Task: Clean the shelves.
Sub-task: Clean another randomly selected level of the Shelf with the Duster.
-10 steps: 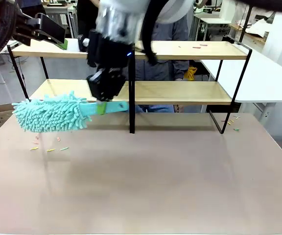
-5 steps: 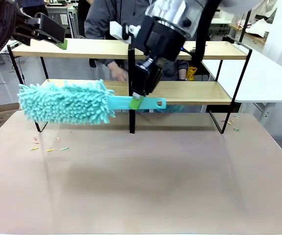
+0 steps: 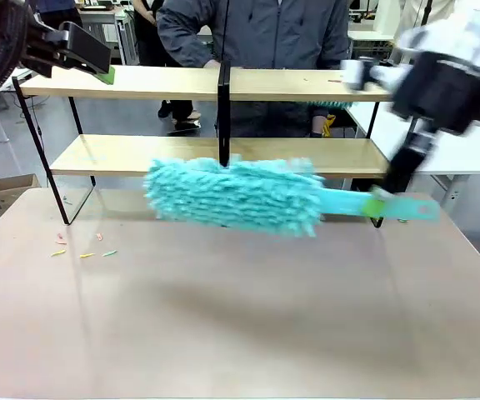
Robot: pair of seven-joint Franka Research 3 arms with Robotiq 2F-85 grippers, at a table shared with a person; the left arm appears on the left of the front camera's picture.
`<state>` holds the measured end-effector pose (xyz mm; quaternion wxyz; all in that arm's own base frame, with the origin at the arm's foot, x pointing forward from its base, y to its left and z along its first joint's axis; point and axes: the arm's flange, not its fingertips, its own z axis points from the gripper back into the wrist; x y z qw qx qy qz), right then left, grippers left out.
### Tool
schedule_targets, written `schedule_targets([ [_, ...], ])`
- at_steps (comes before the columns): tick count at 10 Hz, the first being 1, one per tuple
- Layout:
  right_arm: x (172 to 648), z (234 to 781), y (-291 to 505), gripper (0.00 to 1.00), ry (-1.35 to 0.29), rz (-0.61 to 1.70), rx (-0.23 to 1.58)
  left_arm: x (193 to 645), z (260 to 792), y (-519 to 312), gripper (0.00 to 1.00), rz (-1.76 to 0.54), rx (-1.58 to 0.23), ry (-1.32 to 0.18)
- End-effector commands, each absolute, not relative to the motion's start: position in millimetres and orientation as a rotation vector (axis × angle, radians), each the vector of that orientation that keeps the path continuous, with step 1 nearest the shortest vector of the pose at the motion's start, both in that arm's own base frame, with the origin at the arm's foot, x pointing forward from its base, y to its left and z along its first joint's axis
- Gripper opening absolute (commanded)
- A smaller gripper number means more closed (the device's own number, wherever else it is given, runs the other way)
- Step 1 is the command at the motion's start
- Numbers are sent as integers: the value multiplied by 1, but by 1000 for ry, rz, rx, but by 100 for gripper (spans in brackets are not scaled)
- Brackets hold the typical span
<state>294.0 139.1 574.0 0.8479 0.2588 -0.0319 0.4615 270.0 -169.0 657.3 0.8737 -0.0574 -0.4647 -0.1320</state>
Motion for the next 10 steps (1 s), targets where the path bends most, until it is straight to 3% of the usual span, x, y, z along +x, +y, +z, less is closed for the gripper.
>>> schedule_targets([
  [1,319,579,184,13,-39,1012,533,271,657,-168,100,-269,-127,-970],
  [2,319,579,184,13,-39,1012,533,271,657,-168,100,-269,-127,-970],
  [3,283,573,131,13,-79,969,547,271,657,-168,100,-269,-127,-970],
  [6,307,545,121,13,28,982,574,271,657,-168,100,-269,-127,-970],
  [8,294,530,48,13,123,919,616,271,657,-168,100,-269,-127,-970],
  [10,271,516,-36,13,76,882,694,271,657,-168,100,-269,-127,-970],
])
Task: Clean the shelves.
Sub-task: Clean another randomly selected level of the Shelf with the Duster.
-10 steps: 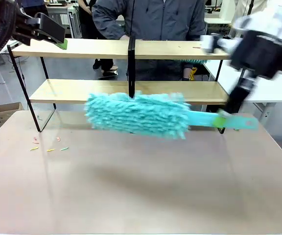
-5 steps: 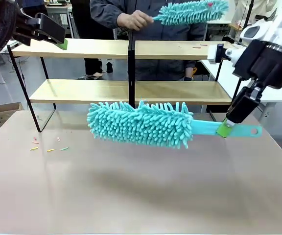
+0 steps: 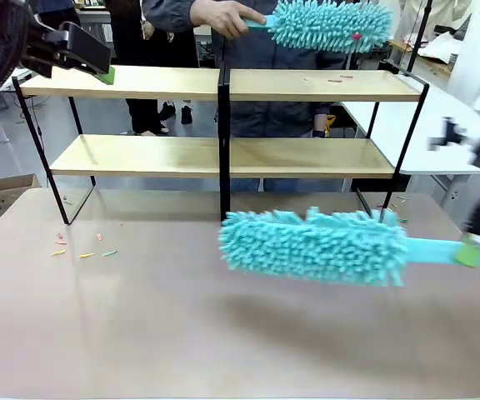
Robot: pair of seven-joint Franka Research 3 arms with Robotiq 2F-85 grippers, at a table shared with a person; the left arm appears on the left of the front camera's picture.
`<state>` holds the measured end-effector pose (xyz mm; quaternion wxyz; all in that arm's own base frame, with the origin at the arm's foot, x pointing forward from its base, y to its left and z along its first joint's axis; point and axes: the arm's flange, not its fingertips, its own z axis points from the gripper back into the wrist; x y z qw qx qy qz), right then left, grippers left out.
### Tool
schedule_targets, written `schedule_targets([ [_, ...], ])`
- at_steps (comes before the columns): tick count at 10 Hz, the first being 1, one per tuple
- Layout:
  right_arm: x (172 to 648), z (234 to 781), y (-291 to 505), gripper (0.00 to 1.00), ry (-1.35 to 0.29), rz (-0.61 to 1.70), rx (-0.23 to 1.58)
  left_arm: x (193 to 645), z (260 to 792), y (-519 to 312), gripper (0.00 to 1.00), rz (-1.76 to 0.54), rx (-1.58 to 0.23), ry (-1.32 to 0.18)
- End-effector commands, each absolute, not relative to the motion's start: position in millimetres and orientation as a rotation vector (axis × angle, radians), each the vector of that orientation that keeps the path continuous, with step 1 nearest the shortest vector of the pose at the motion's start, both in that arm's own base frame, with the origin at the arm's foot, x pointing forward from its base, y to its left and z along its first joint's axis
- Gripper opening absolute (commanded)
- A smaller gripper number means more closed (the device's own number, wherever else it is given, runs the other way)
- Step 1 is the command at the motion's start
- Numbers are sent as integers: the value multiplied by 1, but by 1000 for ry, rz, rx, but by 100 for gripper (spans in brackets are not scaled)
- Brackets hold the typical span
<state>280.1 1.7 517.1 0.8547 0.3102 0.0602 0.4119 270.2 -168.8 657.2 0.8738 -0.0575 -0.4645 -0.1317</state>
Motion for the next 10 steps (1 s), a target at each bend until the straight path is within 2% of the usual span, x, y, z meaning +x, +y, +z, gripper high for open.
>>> schedule_targets([
  [1,264,498,-68,13,124,853,748,271,657,-168,100,-269,-127,-970],
  [3,261,449,-118,13,127,727,912,271,657,-168,100,-269,-127,-970],
  [4,260,433,-132,13,20,635,980,271,657,-168,100,-269,-127,-970],
  [5,274,443,-96,13,-58,466,898,271,657,-168,100,-269,-127,-970],
  [6,245,445,-127,13,112,682,896,271,657,-168,100,-269,-127,-970],
  [7,245,445,-127,13,112,682,896,271,657,-168,100,-269,-127,-970],
  [8,256,431,-130,13,56,583,922,271,657,-168,100,-269,-127,-970],
  [10,282,407,-159,13,193,545,961,271,657,-168,100,-269,-127,-970],
])
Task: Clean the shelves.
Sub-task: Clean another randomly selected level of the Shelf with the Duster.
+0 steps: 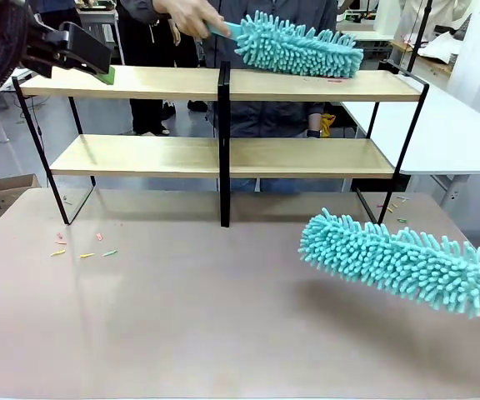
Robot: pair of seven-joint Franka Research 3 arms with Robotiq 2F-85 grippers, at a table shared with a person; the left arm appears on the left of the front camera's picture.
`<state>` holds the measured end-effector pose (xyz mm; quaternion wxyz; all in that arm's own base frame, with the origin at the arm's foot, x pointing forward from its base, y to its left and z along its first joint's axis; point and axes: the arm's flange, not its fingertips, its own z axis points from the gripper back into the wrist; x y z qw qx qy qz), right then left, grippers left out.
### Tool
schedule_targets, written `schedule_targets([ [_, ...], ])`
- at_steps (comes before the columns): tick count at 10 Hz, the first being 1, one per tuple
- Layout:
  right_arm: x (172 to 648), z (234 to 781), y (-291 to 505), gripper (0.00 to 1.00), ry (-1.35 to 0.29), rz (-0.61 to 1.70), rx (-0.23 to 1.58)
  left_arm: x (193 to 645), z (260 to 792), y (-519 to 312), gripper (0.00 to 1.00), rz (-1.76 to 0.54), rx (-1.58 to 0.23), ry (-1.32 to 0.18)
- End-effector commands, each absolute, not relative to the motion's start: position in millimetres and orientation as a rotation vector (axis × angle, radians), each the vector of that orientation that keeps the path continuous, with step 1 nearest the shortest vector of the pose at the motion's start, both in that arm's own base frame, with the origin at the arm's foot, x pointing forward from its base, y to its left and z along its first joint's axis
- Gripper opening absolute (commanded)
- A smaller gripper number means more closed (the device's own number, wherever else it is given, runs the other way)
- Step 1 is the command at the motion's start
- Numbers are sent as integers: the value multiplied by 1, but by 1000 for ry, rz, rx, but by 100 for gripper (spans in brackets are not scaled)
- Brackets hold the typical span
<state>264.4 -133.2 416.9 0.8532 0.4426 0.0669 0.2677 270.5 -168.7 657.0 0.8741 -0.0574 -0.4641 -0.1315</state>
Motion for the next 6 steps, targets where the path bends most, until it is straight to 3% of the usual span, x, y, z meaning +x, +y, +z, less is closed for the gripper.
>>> schedule_targets([
  [1,275,396,-194,13,218,479,1000,271,657,-168,100,-269,-127,-970],
  [3,218,400,-277,13,103,412,1142,271,657,-168,100,-269,-127,-970],
  [6,155,417,-358,13,-264,294,1268,271,657,-168,100,-269,-127,-970],
])
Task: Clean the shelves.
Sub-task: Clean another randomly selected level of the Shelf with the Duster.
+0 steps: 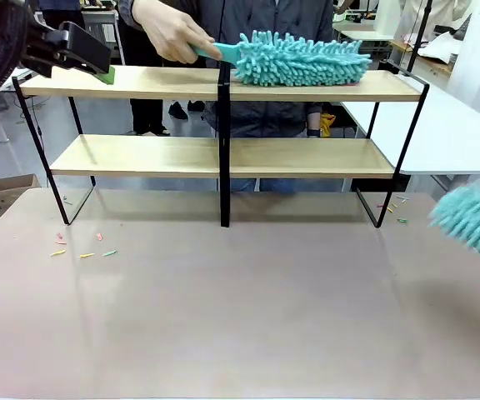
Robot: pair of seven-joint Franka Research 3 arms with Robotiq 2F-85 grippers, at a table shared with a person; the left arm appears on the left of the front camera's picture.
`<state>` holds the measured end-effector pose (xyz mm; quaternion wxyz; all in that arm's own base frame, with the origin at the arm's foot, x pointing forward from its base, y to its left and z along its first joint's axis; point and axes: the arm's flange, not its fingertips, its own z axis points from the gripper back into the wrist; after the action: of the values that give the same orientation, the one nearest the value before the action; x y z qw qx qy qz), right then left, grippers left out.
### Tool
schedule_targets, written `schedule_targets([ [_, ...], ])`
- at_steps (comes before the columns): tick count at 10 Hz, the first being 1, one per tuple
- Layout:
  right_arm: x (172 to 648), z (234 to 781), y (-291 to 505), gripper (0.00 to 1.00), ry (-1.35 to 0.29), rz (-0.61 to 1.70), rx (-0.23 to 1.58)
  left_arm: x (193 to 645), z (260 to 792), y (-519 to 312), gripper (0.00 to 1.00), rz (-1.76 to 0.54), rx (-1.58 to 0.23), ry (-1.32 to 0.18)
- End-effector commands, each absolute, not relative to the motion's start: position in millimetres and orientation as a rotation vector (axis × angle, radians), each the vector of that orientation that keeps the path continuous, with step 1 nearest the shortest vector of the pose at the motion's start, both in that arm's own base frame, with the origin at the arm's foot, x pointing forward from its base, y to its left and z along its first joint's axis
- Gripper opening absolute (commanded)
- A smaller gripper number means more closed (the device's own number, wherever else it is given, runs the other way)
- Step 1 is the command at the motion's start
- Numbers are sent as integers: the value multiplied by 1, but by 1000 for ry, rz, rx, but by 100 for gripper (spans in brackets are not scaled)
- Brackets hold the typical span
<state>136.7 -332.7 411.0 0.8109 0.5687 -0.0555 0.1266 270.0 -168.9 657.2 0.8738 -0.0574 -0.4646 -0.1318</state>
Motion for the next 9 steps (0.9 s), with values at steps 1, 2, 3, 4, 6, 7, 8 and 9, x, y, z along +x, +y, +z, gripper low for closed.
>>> schedule_targets([
  [1,146,429,-374,13,-441,256,1300,271,657,-168,100,-269,-127,-970],
  [2,140,442,-385,13,-588,226,1326,271,657,-168,100,-269,-127,-970],
  [3,134,457,-395,13,-762,197,1331,271,657,-168,100,-269,-127,-970],
  [4,128,471,-401,13,-923,191,1328,271,657,-168,100,-269,-127,-970],
  [6,136,474,-394,13,-939,124,1320,271,657,-168,100,-269,-127,-970],
  [7,152,430,-349,13,-909,139,1319,271,657,-168,100,-269,-127,-970],
  [8,150,450,-352,13,-970,137,1307,271,657,-168,100,-269,-127,-970],
  [9,141,467,-347,13,-996,253,1294,271,657,-168,100,-269,-127,-970],
])
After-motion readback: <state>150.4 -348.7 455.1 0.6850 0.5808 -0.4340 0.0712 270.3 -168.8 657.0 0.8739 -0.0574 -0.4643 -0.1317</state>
